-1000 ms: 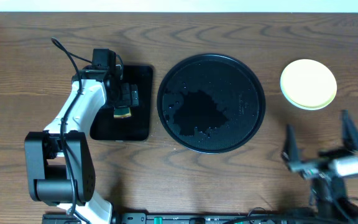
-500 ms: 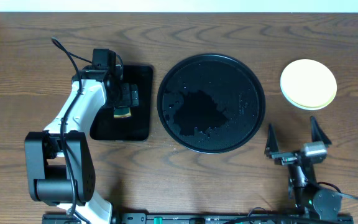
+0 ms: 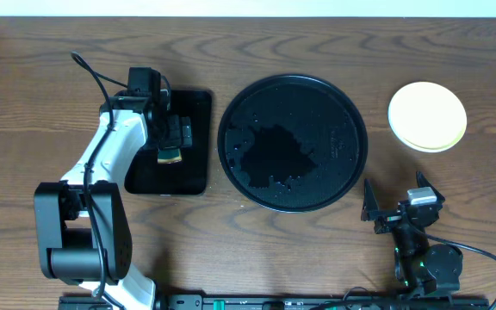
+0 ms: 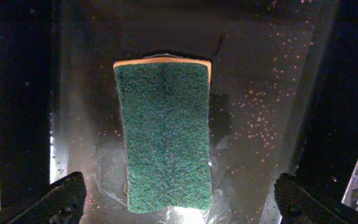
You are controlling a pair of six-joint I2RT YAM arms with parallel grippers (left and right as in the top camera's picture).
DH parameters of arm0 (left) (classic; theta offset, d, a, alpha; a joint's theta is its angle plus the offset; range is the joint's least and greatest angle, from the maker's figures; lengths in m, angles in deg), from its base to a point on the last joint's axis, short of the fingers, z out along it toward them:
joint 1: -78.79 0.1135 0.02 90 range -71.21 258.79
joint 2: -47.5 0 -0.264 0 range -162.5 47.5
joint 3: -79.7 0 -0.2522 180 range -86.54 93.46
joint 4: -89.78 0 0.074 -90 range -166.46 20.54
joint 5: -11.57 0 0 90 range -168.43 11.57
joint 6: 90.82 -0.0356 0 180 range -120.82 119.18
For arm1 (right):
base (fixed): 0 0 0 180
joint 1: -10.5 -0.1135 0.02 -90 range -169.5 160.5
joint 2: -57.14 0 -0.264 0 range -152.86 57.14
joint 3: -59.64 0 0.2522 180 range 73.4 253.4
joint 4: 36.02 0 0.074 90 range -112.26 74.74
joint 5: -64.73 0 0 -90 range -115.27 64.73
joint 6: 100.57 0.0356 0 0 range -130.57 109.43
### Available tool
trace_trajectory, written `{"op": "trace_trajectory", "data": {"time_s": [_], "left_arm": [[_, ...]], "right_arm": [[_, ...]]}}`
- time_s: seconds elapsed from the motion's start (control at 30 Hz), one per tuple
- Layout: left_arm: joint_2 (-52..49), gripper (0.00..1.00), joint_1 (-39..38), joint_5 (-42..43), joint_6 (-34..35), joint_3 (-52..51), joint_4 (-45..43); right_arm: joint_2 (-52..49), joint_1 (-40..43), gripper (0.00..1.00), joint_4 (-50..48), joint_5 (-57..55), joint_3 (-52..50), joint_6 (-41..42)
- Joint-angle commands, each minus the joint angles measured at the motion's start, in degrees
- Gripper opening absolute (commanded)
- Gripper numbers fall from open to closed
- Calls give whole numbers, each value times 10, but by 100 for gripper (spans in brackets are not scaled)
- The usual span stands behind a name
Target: Clean dirty plates on tray and stack at the side
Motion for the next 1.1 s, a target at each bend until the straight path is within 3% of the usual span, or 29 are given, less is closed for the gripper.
{"op": "trace_trajectory", "data": {"time_s": [0.0,0.57,0.73,1.07], "left_arm": [[-2,97,0,-3,-3,-2,1],[26,97,-9,-3,-3,-2,1],[138,97,-15,-3,-3,-2,1],[480,97,-15,-3,-3,-3,1]], "right_arm": [[3,6,99,3,-5,-1,10],[3,6,99,3,-5,-1,10],[3,6,99,3,-5,-1,10],[3,6,99,3,-5,-1,10]]}}
